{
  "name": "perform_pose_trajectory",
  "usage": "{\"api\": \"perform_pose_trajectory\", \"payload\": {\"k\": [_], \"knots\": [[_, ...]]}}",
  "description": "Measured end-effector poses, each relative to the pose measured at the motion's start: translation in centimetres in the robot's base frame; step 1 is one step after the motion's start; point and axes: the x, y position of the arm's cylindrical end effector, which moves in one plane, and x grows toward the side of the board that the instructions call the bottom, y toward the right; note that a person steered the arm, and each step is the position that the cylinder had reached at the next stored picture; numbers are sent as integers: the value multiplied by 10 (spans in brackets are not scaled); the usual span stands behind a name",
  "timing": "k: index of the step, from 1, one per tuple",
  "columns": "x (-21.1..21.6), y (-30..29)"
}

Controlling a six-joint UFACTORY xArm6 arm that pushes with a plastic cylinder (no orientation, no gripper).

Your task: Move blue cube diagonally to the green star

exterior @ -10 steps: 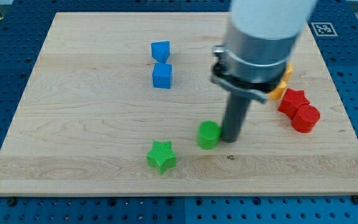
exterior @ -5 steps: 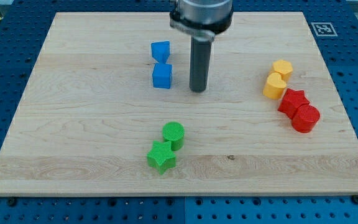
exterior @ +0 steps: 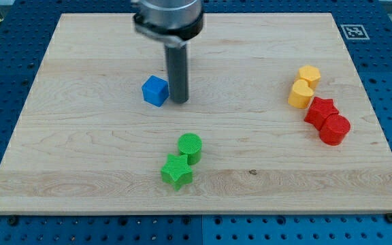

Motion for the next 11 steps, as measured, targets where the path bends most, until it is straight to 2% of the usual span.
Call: {"api": "perform_pose_trajectory", "payload": {"k": [1,2,4,5,6,7,8,10,11], "knots": [[-31,-1],[-21,-37],[84,-61],[88,-61],[50,-63],[34,-85],[45,-116],[124,-100],[146,-100]]}}
